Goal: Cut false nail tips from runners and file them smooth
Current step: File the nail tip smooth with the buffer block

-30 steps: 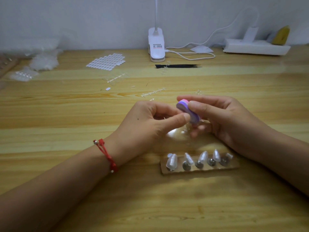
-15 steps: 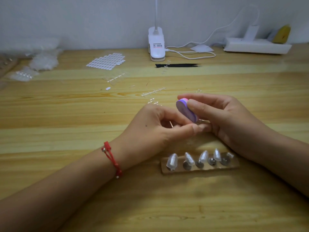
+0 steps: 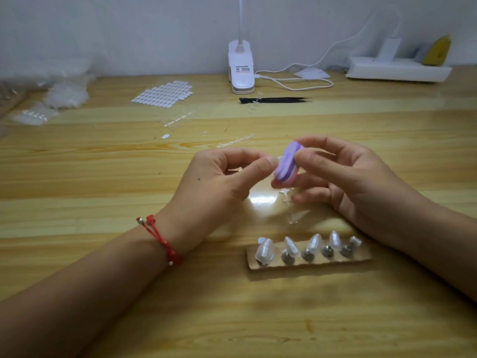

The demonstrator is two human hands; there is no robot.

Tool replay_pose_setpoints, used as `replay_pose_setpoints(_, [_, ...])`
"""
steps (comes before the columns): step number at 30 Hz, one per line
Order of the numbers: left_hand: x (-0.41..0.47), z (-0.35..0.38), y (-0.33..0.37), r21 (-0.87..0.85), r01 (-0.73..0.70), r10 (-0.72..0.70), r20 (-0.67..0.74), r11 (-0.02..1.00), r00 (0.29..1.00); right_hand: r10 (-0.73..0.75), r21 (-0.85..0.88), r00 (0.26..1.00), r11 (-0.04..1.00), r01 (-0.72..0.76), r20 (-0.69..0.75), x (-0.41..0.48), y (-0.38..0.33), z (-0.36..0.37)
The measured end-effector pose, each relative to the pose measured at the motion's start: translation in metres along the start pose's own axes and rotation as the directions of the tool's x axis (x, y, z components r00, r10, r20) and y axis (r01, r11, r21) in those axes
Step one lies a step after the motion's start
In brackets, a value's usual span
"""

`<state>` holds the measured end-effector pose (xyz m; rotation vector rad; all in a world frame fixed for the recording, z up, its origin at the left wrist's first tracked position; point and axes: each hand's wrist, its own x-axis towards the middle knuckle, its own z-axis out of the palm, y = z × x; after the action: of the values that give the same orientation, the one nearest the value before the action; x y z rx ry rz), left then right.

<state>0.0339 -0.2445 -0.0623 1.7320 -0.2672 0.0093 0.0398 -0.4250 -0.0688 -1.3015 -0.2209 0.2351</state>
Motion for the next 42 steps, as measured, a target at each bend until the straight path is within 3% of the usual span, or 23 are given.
replay_pose_setpoints(12, [-0.0015, 0.0002, 0.0033, 0.009, 0.020, -0.021, 0.067, 1.000, 0.998, -0.021, -0.027, 1.000, 0.999, 0.021, 0.009, 0.0003, 0.0013, 0.0007])
replay_pose_setpoints(16, [-0.0012, 0.0000, 0.0031, 0.012, 0.017, -0.017, 0.051, 1.000, 0.999, -0.016, -0.093, 0.997, 0.995, 0.023, 0.081, -0.0013, 0.0010, 0.0015])
replay_pose_setpoints(20, [-0.0013, 0.0003, 0.0033, 0.012, 0.027, -0.028, 0.069, 1.000, 0.997, -0.026, -0.001, 1.000, 1.000, 0.026, 0.016, 0.0003, 0.0008, -0.0006])
replay_pose_setpoints(24, [-0.0016, -0.0001, 0.0033, 0.013, 0.021, -0.022, 0.051, 1.000, 0.998, -0.029, -0.073, 0.997, 0.997, 0.034, 0.067, -0.0011, 0.0012, 0.0012])
replay_pose_setpoints(27, [-0.0016, -0.0001, 0.0035, 0.000, 0.034, -0.034, 0.069, 0.999, 0.997, -0.030, 0.041, 0.999, 0.999, 0.031, -0.019, 0.0006, -0.0001, 0.0001])
replay_pose_setpoints(31, [-0.0010, -0.0010, 0.0028, 0.011, 0.028, -0.028, 0.044, 1.000, 0.999, -0.037, -0.066, 0.998, 0.997, 0.040, 0.056, -0.0015, 0.0010, 0.0027])
replay_pose_setpoints(35, [-0.0010, -0.0005, 0.0024, 0.001, 0.030, -0.030, 0.041, 1.000, 0.999, -0.025, 0.035, 1.000, 0.999, 0.025, -0.001, 0.0004, -0.0002, 0.0000])
replay_pose_setpoints(39, [-0.0004, -0.0005, 0.0022, -0.009, 0.024, -0.024, 0.022, 1.000, 0.999, -0.036, -0.107, 0.997, 0.993, 0.043, 0.074, -0.0013, 0.0010, 0.0029])
replay_pose_setpoints(42, [-0.0014, 0.0006, 0.0034, -0.004, 0.023, -0.023, 0.040, 1.000, 0.999, -0.029, 0.019, 1.000, 0.999, 0.029, 0.008, 0.0000, 0.0001, 0.0012])
